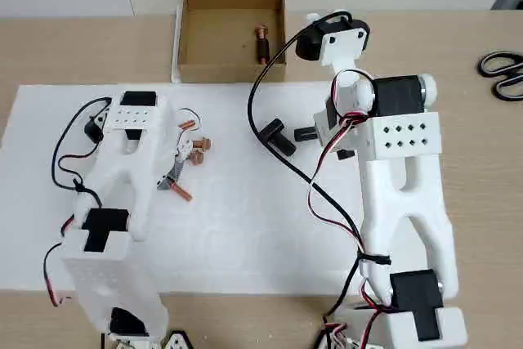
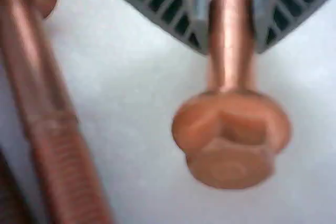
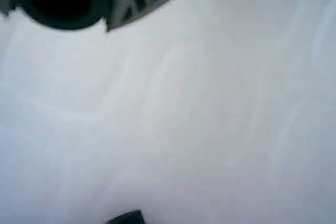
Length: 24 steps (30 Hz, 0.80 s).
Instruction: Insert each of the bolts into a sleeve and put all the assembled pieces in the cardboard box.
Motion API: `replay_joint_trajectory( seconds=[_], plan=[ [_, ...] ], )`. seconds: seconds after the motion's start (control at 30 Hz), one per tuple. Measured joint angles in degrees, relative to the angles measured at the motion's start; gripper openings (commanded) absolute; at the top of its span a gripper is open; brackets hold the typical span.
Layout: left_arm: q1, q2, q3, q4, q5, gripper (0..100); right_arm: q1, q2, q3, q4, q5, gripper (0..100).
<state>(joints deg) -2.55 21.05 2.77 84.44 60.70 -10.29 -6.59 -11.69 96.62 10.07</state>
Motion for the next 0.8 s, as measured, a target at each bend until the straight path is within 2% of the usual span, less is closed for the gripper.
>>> replay_joint_trajectory(
  seconds=[0.07, 0.37, 0.6, 0.8],
  plan=[
    [0.0, 0.1, -1.4, 0.4, -3.4, 1, -0.1, 0.0, 0.0, 0.0, 0.0, 0.5],
    [0.0, 0.1, -13.4, 13.8, -24.4, 1, -0.1, 0.0, 0.0, 0.0, 0.0, 0.5],
    [0.0, -0.8, -14.4, 14.7, -27.9, 1, -0.1, 0.0, 0.0, 0.0, 0.0, 0.4],
    [3.4, -11.8, -14.4, 14.7, -27.9, 1, -0.1, 0.0, 1.0, 0.0, 0.0, 0.4]
  ],
)
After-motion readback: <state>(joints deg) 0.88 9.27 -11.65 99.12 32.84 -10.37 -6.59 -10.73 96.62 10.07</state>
